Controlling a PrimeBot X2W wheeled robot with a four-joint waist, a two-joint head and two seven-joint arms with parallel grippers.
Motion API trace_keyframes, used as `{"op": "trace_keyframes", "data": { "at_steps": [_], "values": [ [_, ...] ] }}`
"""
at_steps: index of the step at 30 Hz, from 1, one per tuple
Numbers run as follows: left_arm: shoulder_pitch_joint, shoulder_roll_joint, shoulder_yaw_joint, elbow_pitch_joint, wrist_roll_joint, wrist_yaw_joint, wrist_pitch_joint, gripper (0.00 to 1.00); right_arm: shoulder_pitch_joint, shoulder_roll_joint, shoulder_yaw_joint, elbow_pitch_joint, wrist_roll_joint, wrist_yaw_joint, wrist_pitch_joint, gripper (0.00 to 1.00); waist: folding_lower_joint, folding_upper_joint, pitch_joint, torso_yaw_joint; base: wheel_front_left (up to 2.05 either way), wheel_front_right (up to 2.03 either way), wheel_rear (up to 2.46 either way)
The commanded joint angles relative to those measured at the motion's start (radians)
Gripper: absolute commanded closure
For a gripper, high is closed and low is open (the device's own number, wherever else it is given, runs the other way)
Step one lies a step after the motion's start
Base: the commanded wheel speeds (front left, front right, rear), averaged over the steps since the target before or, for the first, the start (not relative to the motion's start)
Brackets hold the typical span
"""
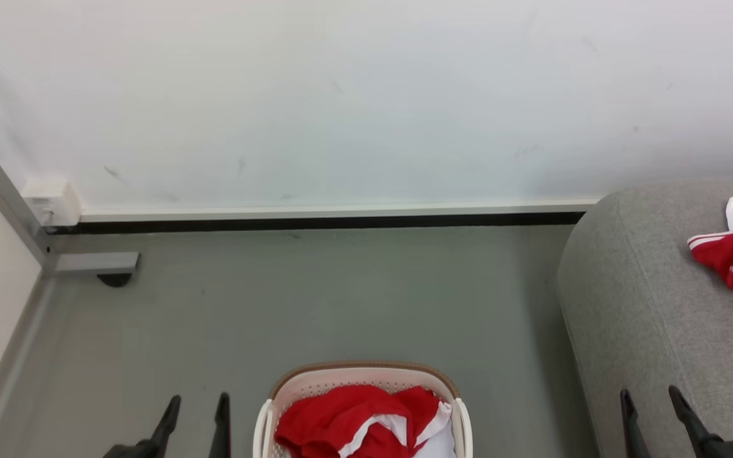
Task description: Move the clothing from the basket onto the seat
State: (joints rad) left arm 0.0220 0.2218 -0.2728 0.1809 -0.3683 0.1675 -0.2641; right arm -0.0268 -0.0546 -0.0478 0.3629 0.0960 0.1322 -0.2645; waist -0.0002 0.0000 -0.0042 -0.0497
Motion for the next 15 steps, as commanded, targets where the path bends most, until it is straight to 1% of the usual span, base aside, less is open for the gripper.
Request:
{"op": "trace_keyframes", "data": {
  "at_steps": [1,8,15],
  "values": [
    [0.024,-0.010,0.026,0.003,0.026,-0.017,0.000,0.00,0.022,0.002,-0.002,0.008,0.001,-0.003,0.000,0.00,0.0002,0.0000,-0.013,0.001,0.00,0.00,0.00],
    [0.053,-0.067,0.117,0.030,0.090,-0.087,0.000,0.00,0.035,0.003,0.019,0.018,0.012,-0.003,0.000,0.00,0.0002,0.0000,-0.036,-0.001,0.00,0.00,0.00],
    [0.056,-0.106,0.171,0.048,0.144,-0.135,0.000,0.00,0.035,0.003,0.037,0.022,0.025,-0.003,0.000,0.00,0.0002,0.0000,-0.038,-0.007,0.00,0.00,0.00]
  ]
}}
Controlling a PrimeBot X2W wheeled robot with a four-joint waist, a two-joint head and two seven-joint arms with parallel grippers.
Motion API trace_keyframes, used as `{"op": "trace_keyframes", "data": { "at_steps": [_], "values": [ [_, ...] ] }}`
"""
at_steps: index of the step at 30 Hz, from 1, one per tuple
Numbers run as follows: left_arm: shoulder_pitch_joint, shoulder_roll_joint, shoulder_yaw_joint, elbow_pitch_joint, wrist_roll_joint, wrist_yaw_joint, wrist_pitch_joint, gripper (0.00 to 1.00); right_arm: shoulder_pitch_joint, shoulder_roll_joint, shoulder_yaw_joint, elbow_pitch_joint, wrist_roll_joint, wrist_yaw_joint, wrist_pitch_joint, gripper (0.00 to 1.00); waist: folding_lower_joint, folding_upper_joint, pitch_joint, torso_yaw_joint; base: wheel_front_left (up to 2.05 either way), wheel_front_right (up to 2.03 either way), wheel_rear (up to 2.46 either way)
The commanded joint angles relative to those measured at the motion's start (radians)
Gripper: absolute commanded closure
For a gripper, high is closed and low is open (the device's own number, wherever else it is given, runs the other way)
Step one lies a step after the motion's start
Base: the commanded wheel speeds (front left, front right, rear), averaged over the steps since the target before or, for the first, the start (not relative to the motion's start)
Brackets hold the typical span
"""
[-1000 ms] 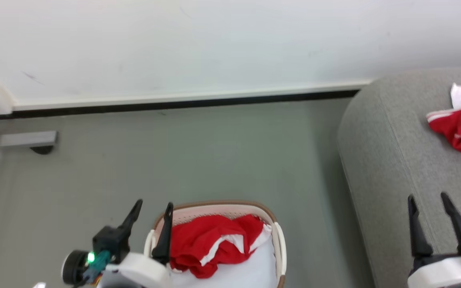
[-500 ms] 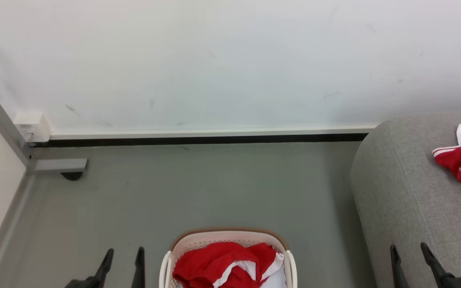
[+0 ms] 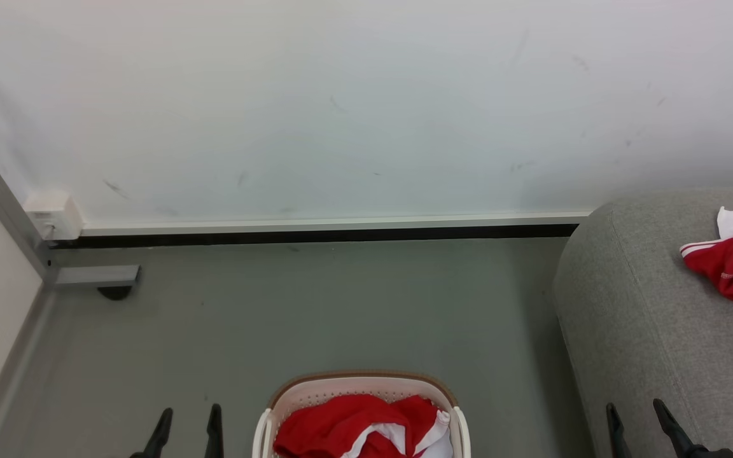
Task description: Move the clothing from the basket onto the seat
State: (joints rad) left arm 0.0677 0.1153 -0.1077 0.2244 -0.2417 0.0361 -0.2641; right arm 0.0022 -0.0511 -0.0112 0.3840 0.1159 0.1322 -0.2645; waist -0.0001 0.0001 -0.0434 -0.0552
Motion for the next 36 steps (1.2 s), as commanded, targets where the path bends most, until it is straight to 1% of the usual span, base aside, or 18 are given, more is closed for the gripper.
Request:
{"op": "trace_keyframes", "data": {
  "at_steps": [1,9,13,16,19,23,29,34,36],
  "values": [
    [0.010,-0.004,0.013,0.006,0.024,-0.010,0.000,0.00,0.005,-0.001,0.002,0.000,0.007,-0.003,0.000,0.00,0.0001,-0.0001,0.003,-0.002,0.00,0.00,0.00],
    [-0.015,-0.022,0.042,0.024,0.075,-0.043,0.000,0.00,-0.016,-0.001,0.017,-0.004,0.012,-0.003,0.000,0.00,0.0001,-0.0001,0.026,-0.028,0.00,0.00,0.00],
    [-0.054,-0.024,0.019,0.059,0.101,-0.054,0.000,0.00,-0.025,-0.001,0.021,-0.009,0.016,-0.003,0.000,0.00,0.0001,-0.0001,0.048,-0.057,0.00,0.00,0.00],
    [-0.106,-0.022,-0.011,0.117,0.127,-0.060,0.010,0.00,-0.035,-0.001,0.027,-0.012,0.022,-0.003,0.000,0.00,0.0001,-0.0001,0.074,-0.087,0.00,0.00,0.00],
    [-0.188,-0.015,-0.050,0.168,0.162,-0.074,0.056,0.00,-0.062,0.000,0.034,-0.025,0.034,-0.003,0.000,0.00,0.0001,-0.0001,0.124,-0.122,0.00,0.00,0.00],
    [-0.309,-0.007,-0.106,0.247,0.206,-0.094,0.147,0.00,-0.100,0.000,0.049,-0.042,0.055,-0.003,0.000,0.00,0.0001,-0.0001,0.212,-0.173,0.00,0.00,0.00],
    [-0.472,0.016,-0.152,0.372,0.256,-0.107,0.252,0.00,-0.173,0.000,0.076,-0.081,0.101,-0.003,0.000,0.00,0.0001,-0.0001,0.363,-0.248,0.00,0.00,0.00],
    [-0.576,0.050,-0.184,0.485,0.289,-0.118,0.357,0.00,-0.227,0.000,0.099,-0.116,0.134,-0.003,0.000,0.00,0.0001,-0.0001,0.472,-0.299,0.00,0.00,0.00],
    [-0.615,0.063,-0.194,0.516,0.308,-0.111,0.381,0.00,-0.247,0.000,0.106,-0.130,0.144,-0.003,0.000,0.00,0.0001,-0.0001,0.512,-0.313,0.00,0.00,0.00]
  ]
}}
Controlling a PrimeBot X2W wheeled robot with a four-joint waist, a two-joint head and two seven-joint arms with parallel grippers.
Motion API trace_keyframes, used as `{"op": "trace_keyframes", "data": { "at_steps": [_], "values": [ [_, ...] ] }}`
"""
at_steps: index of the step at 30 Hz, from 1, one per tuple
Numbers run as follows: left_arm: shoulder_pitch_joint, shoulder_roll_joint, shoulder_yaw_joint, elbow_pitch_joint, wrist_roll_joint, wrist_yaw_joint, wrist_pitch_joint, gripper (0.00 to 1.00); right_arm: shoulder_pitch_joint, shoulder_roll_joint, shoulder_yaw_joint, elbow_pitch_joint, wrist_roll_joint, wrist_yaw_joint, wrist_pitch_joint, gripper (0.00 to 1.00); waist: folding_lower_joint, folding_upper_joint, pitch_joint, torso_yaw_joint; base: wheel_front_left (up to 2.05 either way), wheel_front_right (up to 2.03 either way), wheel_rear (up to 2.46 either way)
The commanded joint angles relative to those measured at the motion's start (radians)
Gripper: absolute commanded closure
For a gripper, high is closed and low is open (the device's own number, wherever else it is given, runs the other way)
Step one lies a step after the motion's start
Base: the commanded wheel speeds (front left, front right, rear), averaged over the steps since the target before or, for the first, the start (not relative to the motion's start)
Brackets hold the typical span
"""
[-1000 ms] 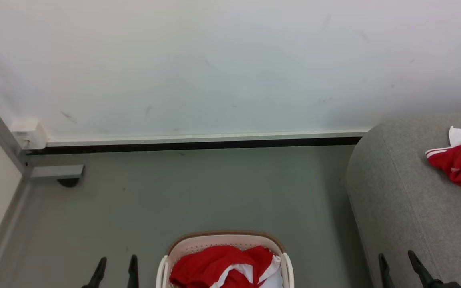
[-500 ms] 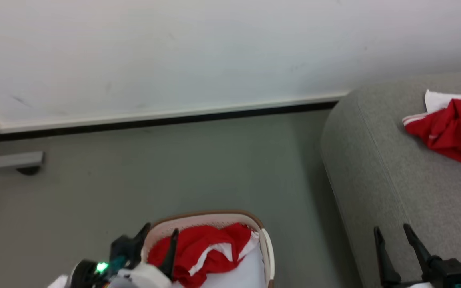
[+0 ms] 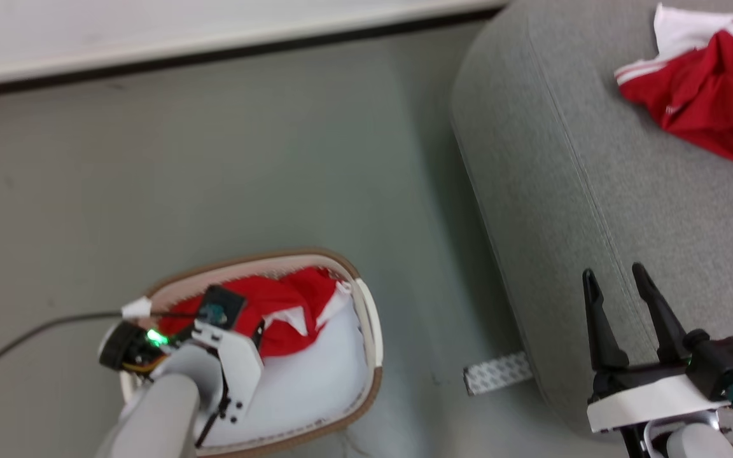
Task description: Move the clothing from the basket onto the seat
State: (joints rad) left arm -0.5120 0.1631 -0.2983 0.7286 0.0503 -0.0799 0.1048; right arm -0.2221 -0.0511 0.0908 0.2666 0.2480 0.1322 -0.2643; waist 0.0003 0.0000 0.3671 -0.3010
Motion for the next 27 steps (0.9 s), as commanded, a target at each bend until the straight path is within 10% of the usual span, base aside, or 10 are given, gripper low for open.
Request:
{"op": "trace_keyframes", "data": {
  "at_steps": [1,25,26,27],
  "values": [
    [-0.050,0.019,-0.009,0.028,0.024,0.009,0.022,0.00,-0.031,0.000,0.007,-0.022,0.017,-0.003,0.000,0.00,-0.0003,0.0000,0.119,-0.073,0.00,0.00,0.00],
    [-0.290,0.090,-0.065,0.281,0.117,0.165,0.098,0.00,-0.102,0.000,0.075,-0.151,0.087,-0.003,0.000,0.00,-0.0003,0.0000,0.362,-0.156,0.00,0.00,0.00],
    [-0.293,0.091,-0.065,0.287,0.115,0.169,0.090,0.04,-0.099,0.000,0.076,-0.148,0.089,-0.003,0.000,0.00,-0.0003,0.0000,0.368,-0.160,0.00,0.00,0.00],
    [-0.295,0.091,-0.068,0.292,0.114,0.168,0.083,0.30,-0.097,0.000,0.079,-0.144,0.088,-0.003,0.000,0.00,-0.0003,0.0000,0.372,-0.162,0.00,0.00,0.00]
  ]
}}
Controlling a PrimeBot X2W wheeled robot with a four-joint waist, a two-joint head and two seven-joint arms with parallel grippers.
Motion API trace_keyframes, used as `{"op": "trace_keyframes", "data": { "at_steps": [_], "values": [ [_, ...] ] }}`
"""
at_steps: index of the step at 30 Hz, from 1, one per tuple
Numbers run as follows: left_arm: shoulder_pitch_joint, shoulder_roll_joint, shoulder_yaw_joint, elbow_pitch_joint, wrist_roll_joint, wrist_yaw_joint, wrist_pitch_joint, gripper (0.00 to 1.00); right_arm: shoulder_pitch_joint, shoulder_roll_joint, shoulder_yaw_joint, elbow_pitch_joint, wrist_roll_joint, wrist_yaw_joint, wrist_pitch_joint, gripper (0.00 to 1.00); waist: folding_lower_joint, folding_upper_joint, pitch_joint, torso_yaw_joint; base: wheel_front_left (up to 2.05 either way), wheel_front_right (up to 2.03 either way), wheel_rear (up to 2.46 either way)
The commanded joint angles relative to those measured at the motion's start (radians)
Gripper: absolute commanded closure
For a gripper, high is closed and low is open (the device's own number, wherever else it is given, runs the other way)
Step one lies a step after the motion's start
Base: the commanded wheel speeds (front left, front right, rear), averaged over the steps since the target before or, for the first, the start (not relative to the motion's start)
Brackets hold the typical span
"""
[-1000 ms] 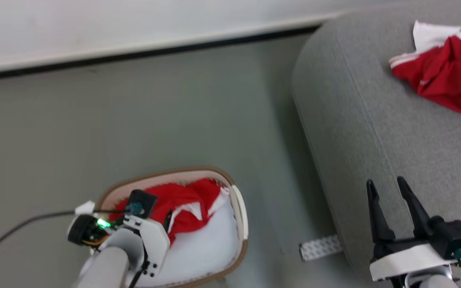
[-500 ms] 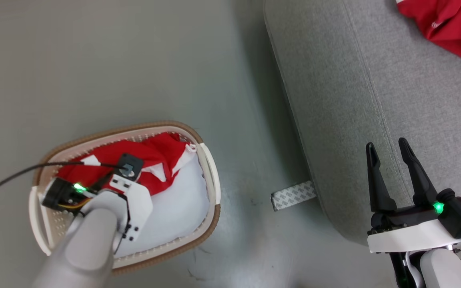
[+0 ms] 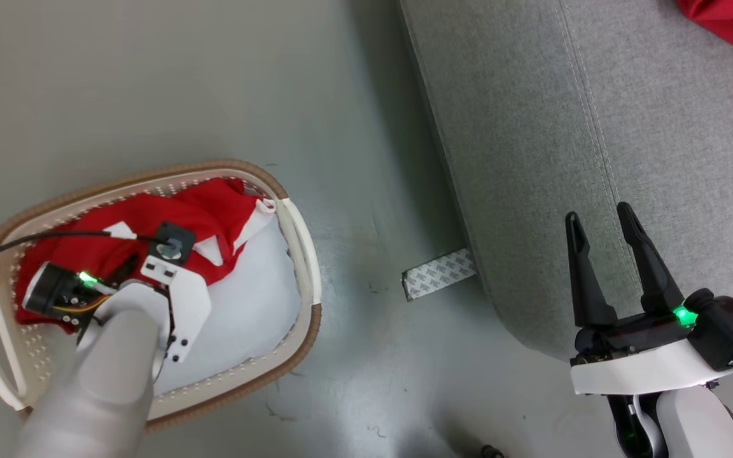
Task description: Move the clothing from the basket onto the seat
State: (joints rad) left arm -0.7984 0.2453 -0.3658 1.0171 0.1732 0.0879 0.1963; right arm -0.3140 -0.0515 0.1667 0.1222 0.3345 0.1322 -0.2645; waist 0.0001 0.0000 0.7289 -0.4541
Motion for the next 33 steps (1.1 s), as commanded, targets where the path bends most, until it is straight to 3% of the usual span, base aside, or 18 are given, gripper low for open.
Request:
{"op": "trace_keyframes", "data": {
  "at_steps": [1,2,10,20,27,33],
  "values": [
    [-0.010,0.008,-0.002,0.011,-0.012,-0.001,-0.015,0.59,-0.003,0.000,0.005,0.002,0.001,-0.003,0.000,0.00,-0.0001,0.0000,0.012,-0.011,0.00,0.00,0.00],
    [-0.013,0.005,-0.003,0.016,-0.014,-0.002,-0.025,1.00,-0.001,0.000,0.006,0.004,0.002,-0.003,0.000,0.00,-0.0001,0.0000,0.014,-0.012,0.00,0.00,0.00],
    [0.011,-0.061,0.026,0.048,-0.090,-0.006,-0.167,1.00,0.001,0.000,-0.030,0.027,-0.017,-0.003,0.000,0.00,-0.0001,0.0000,-0.062,0.043,0.00,0.00,0.00],
    [0.116,-0.169,0.050,0.011,-0.190,-0.008,-0.378,1.00,0.073,-0.001,-0.097,0.072,-0.108,-0.003,0.000,0.00,-0.0001,0.0000,-0.328,0.193,0.00,0.00,0.00],
    [0.221,-0.193,0.040,-0.099,-0.273,-0.033,-0.434,1.00,0.162,-0.001,-0.132,0.109,-0.150,-0.003,0.000,0.00,-0.0001,0.0000,-0.525,0.284,0.00,0.00,0.00],
    [0.313,-0.194,0.023,-0.269,-0.340,-0.028,-0.434,1.00,0.234,-0.001,-0.127,0.124,-0.172,-0.003,0.000,0.00,-0.0001,0.0000,-0.656,0.334,0.00,0.00,0.00]
  ]
}}
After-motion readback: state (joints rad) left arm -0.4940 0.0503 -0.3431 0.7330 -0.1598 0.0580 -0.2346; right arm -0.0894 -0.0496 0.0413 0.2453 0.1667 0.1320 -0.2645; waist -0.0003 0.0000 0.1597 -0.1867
